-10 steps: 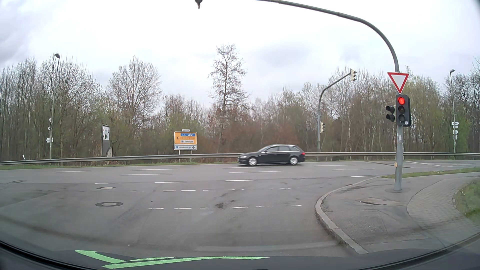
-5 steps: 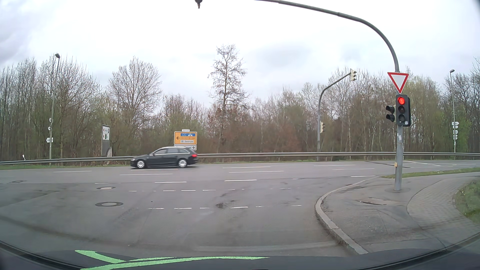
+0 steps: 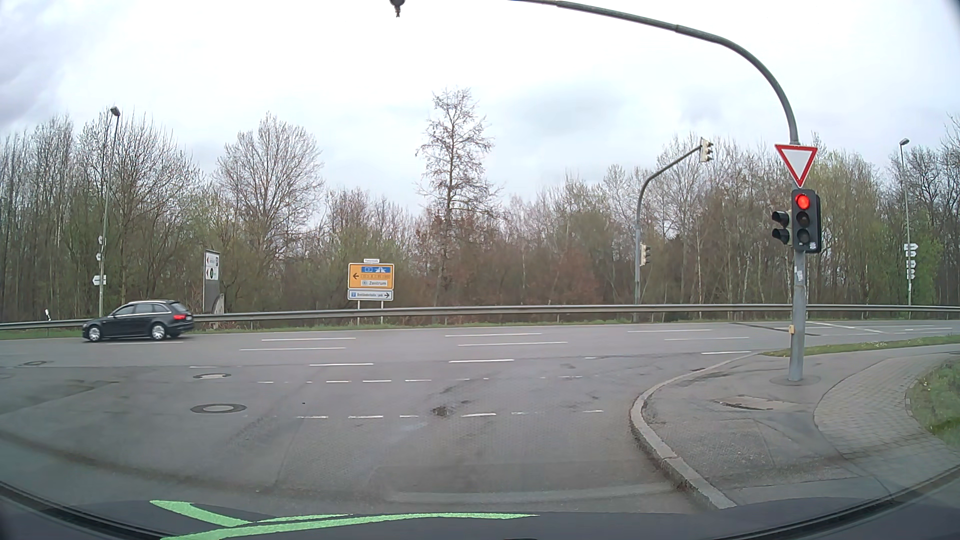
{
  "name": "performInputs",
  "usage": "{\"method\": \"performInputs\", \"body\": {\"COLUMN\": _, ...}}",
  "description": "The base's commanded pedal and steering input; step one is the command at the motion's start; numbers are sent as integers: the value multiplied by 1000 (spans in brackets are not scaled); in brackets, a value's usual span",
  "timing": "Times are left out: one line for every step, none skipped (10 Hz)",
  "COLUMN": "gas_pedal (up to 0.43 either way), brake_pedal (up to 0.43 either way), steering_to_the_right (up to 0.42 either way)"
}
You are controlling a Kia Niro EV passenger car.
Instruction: Follow the waypoints while adhering to traffic rules and regulations
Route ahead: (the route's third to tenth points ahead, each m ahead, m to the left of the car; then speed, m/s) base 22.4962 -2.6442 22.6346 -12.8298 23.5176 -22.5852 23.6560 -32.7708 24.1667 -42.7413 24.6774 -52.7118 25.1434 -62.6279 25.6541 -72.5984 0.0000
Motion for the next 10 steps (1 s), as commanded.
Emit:
{"method": "performInputs", "body": {"gas_pedal": 0, "brake_pedal": 280, "steering_to_the_right": -4}}
{"method": "performInputs", "body": {"gas_pedal": 0, "brake_pedal": 280, "steering_to_the_right": -4}}
{"method": "performInputs", "body": {"gas_pedal": 0, "brake_pedal": 280, "steering_to_the_right": -4}}
{"method": "performInputs", "body": {"gas_pedal": 0, "brake_pedal": 280, "steering_to_the_right": -4}}
{"method": "performInputs", "body": {"gas_pedal": 0, "brake_pedal": 280, "steering_to_the_right": -4}}
{"method": "performInputs", "body": {"gas_pedal": 0, "brake_pedal": 280, "steering_to_the_right": -4}}
{"method": "performInputs", "body": {"gas_pedal": 0, "brake_pedal": 280, "steering_to_the_right": -4}}
{"method": "performInputs", "body": {"gas_pedal": 0, "brake_pedal": 280, "steering_to_the_right": -4}}
{"method": "performInputs", "body": {"gas_pedal": 0, "brake_pedal": 280, "steering_to_the_right": -4}}
{"method": "performInputs", "body": {"gas_pedal": 0, "brake_pedal": 280, "steering_to_the_right": -4}}
